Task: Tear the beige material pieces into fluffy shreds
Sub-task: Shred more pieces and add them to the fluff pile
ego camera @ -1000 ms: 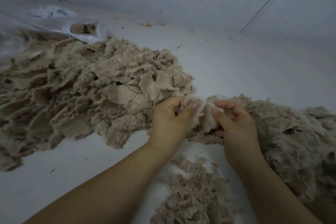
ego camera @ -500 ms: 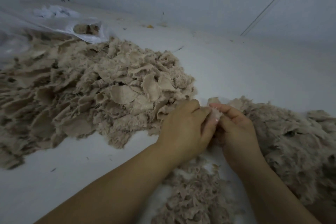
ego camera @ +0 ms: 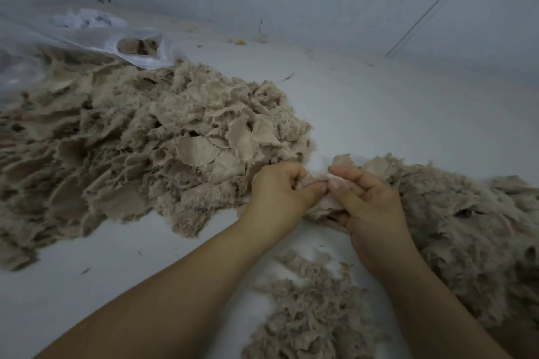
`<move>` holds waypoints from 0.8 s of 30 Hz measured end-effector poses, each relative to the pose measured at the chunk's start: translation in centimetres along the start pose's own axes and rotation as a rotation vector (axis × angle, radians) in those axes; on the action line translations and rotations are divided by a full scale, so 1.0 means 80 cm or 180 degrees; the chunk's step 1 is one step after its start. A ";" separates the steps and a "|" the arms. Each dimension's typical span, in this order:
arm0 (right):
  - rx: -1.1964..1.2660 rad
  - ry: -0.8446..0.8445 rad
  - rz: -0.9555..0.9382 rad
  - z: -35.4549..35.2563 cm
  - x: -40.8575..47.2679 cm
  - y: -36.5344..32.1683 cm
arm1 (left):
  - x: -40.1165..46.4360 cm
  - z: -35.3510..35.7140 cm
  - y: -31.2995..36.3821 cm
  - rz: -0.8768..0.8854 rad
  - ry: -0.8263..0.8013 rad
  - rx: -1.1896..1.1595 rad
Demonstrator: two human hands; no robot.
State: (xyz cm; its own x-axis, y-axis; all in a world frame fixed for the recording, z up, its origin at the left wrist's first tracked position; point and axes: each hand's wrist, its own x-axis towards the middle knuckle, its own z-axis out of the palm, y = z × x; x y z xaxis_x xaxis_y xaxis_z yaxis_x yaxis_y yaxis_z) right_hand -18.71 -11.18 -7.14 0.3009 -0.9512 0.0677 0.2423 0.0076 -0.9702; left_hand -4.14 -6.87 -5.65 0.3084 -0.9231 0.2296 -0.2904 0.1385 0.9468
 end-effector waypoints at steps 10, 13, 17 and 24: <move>0.0142 0.0214 0.0048 -0.002 0.002 0.000 | -0.002 -0.013 0.005 -0.0489 -0.0642 -0.0717; 0.0383 0.0393 0.0132 -0.002 0.006 -0.001 | 0.010 -0.021 0.012 -0.0014 0.0670 -0.1981; 0.0501 0.0482 0.0210 0.000 0.008 -0.001 | 0.009 -0.012 0.001 0.0091 0.0576 -0.1576; 0.1075 0.0595 0.0230 0.001 0.007 -0.003 | 0.002 0.009 -0.017 0.0641 -0.0816 0.2117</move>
State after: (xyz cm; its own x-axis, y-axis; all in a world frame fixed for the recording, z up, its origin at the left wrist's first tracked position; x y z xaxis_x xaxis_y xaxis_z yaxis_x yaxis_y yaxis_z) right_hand -18.53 -11.72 -6.82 0.1626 -0.9841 -0.0718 0.5259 0.1480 -0.8376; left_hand -4.35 -7.41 -7.04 -0.0063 -0.9689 0.2475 -0.8316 0.1425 0.5367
